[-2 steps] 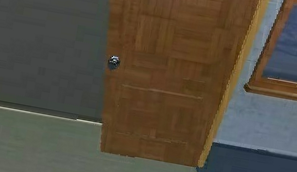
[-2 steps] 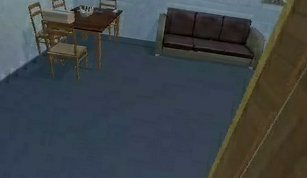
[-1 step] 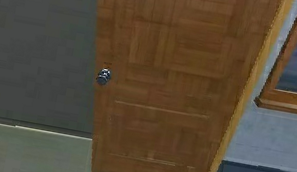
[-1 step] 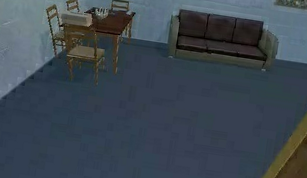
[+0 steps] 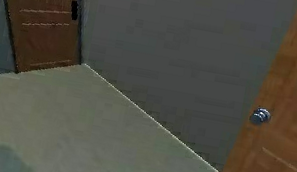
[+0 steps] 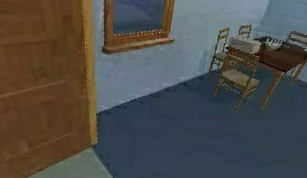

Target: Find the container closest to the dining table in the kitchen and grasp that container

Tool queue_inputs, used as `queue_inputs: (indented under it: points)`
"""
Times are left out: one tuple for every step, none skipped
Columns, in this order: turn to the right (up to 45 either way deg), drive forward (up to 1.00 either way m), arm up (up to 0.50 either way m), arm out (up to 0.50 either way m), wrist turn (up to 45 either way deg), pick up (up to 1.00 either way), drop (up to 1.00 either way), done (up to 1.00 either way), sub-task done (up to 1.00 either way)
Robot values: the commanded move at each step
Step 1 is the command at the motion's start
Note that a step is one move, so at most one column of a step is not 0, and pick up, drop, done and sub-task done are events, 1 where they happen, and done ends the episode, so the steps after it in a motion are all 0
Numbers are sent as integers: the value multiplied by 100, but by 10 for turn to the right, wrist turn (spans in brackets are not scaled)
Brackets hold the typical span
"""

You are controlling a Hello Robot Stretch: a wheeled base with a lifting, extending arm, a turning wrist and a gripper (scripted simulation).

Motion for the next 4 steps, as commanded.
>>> queue_inputs:
  points:
    - [-390, 0, 0, 0, 0, 0, 0, 0, 0]
    - [0, 60, 0, 0, 0, 0, 0, 0, 0]
    - [-450, 0, 0, 0, 0, 0, 0, 0, 0]
    - [-450, 0, 0, 0, 0, 0, 0, 0, 0]
